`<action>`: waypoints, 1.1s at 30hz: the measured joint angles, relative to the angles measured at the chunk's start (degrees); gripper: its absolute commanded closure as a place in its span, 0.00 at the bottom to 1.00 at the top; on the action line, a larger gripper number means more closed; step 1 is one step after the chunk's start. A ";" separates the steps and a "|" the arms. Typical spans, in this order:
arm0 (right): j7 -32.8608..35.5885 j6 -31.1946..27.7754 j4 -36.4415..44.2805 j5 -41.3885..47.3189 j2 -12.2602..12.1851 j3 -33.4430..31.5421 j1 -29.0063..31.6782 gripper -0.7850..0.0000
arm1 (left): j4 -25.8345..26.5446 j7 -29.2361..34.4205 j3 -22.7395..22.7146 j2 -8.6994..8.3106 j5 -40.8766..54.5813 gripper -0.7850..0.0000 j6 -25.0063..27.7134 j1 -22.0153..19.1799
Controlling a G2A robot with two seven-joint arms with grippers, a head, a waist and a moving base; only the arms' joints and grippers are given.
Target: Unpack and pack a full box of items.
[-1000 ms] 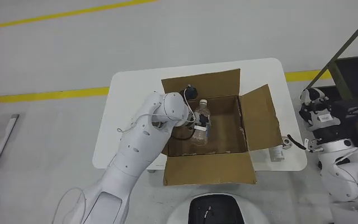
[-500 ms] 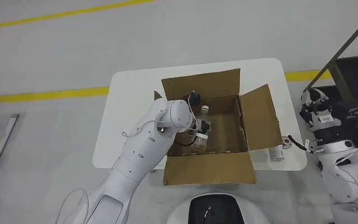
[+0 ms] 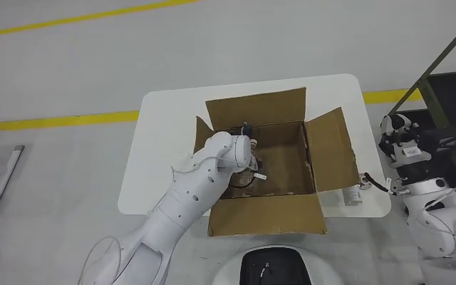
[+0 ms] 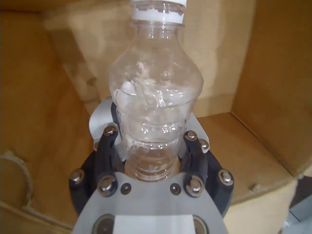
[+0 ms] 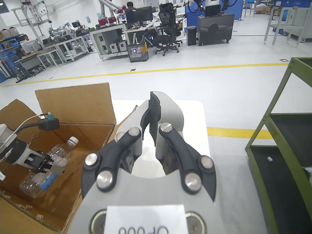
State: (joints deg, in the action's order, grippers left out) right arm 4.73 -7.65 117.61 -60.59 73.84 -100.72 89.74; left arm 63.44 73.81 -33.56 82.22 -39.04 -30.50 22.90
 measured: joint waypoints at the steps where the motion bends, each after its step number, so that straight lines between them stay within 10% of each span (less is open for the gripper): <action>1: -0.08 0.06 -0.04 0.01 -0.01 -0.12 0.08 1.00 | -1.72 0.05 1.16 0.43 0.02 1.00 0.05 -0.89; 7: -0.40 0.24 -0.04 0.37 -0.09 -0.75 0.30 1.00 | -8.49 -0.16 5.40 2.61 3.35 0.89 -0.16 -4.60; 8: -0.44 0.22 -0.03 0.40 -0.10 -0.80 0.34 1.00 | -9.37 -0.19 6.00 2.91 3.94 0.65 -0.19 -5.06; 9: -0.49 0.18 -0.02 0.42 -0.11 -0.85 0.39 1.00 | -10.24 -0.21 6.62 3.20 4.46 0.00 -0.21 -5.50; 24: -0.55 0.02 -0.27 1.28 -0.29 -1.67 0.76 1.00 | -13.80 -1.92 13.49 5.87 12.02 0.00 -1.90 -10.32; 33: 0.15 0.01 -0.07 0.93 -0.41 -1.49 0.83 1.00 | 3.09 -2.69 10.20 0.81 3.08 0.00 -2.67 -8.92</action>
State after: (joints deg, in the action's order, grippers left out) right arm 4.88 -7.64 117.54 -59.66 73.42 -102.21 90.57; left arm 66.53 71.11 -23.36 83.03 -35.96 -33.17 13.98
